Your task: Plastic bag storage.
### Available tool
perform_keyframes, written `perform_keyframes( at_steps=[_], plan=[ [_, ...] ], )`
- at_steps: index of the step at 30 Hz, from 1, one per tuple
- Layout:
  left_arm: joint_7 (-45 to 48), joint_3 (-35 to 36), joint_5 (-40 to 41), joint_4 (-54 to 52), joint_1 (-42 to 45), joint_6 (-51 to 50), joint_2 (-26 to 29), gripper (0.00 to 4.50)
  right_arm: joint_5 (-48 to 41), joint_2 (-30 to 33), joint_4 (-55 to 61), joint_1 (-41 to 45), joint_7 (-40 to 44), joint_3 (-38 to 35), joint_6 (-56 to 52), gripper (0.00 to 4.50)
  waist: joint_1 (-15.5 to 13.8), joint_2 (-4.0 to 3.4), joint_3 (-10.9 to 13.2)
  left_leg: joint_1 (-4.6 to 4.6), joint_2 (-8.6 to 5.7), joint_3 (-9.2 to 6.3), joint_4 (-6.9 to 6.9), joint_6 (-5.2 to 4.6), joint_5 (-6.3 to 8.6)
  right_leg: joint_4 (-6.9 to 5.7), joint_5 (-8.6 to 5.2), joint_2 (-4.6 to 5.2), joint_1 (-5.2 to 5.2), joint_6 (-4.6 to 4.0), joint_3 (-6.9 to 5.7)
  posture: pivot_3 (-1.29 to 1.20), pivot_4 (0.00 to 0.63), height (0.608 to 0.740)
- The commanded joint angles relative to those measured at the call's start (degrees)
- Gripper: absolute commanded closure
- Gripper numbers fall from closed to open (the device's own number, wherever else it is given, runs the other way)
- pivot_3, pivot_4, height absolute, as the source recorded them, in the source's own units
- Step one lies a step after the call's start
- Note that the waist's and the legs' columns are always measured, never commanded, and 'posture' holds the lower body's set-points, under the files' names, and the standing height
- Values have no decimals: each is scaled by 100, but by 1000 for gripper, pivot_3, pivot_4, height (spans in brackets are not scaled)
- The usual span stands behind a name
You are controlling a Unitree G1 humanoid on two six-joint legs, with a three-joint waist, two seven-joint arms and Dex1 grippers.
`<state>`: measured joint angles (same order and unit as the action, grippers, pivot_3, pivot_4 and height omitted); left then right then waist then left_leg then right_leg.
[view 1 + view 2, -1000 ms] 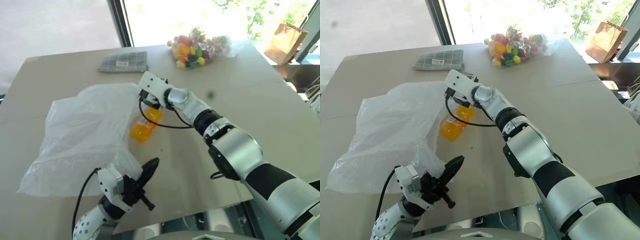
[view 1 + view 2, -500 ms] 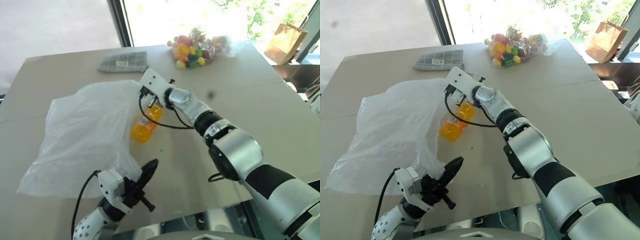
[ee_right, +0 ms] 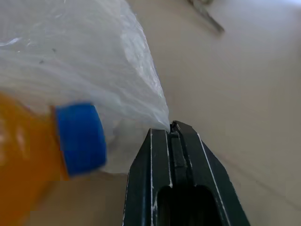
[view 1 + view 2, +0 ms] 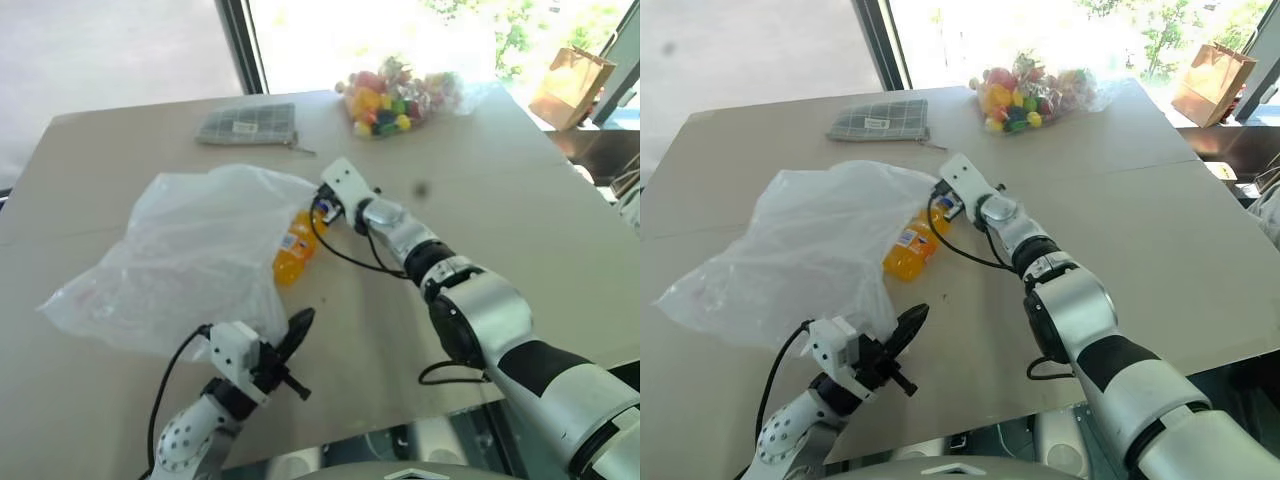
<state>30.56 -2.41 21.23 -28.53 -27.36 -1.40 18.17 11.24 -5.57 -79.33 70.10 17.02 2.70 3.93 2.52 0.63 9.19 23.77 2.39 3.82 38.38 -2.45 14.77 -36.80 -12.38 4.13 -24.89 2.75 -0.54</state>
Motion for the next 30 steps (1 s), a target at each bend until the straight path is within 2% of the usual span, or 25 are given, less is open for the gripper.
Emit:
perform_keyframes(
  at_steps=[1,5,12,17,19,24,27,30],
  plan=[
    [-177,73,-190,-40,129,-153,67,4500,-82,180,130,-45,-367,-220,57,4469,-2,0,0,0,0,-1,-1,0,0,-1,0,0,0,0,0,0,150,740],
    [-155,51,-126,-103,114,-330,117,4500,-147,375,154,-73,-427,-382,69,4469,-10,0,0,-2,1,0,0,2,-1,-2,0,1,1,0,0,0,150,740],
    [76,79,112,-101,-212,-445,206,4500,-191,840,330,-264,141,-415,296,4469,-1,0,0,-2,1,2,-2,2,-1,-1,0,0,0,0,2,0,150,740],
    [252,49,-23,104,-240,-620,488,4500,-335,1203,1171,-1087,1530,-199,349,4469,-29,-5,-7,-4,0,-1,-1,2,-1,2,0,1,5,0,0,0,150,740],
    [339,27,23,131,-146,-748,610,4500,-505,1281,1970,-1548,2016,-116,-50,4469,-17,-9,-11,-9,0,0,-1,1,-1,1,0,1,9,0,2,0,150,740],
    [585,-53,-145,521,546,-983,958,4500,-923,1901,5117,-3035,3370,428,-1944,4469,-58,-42,-41,-24,1,-10,0,1,-1,-3,0,-1,23,1,0,0,150,740],
    [810,-328,-342,812,1108,-1098,1091,4500,-1296,2257,6464,-3437,3800,594,-3070,4469,-76,-48,-43,-47,-1,-21,0,1,-1,-4,0,-1,43,2,2,0,150,740],
    [918,-549,-519,1106,1578,-1169,1097,4500,-1656,2475,7306,-3610,4094,737,-3828,4469,-79,-51,-40,-108,-2,-22,-1,1,0,-1,-16,0,102,-21,1,0,150,740]
  ],
)
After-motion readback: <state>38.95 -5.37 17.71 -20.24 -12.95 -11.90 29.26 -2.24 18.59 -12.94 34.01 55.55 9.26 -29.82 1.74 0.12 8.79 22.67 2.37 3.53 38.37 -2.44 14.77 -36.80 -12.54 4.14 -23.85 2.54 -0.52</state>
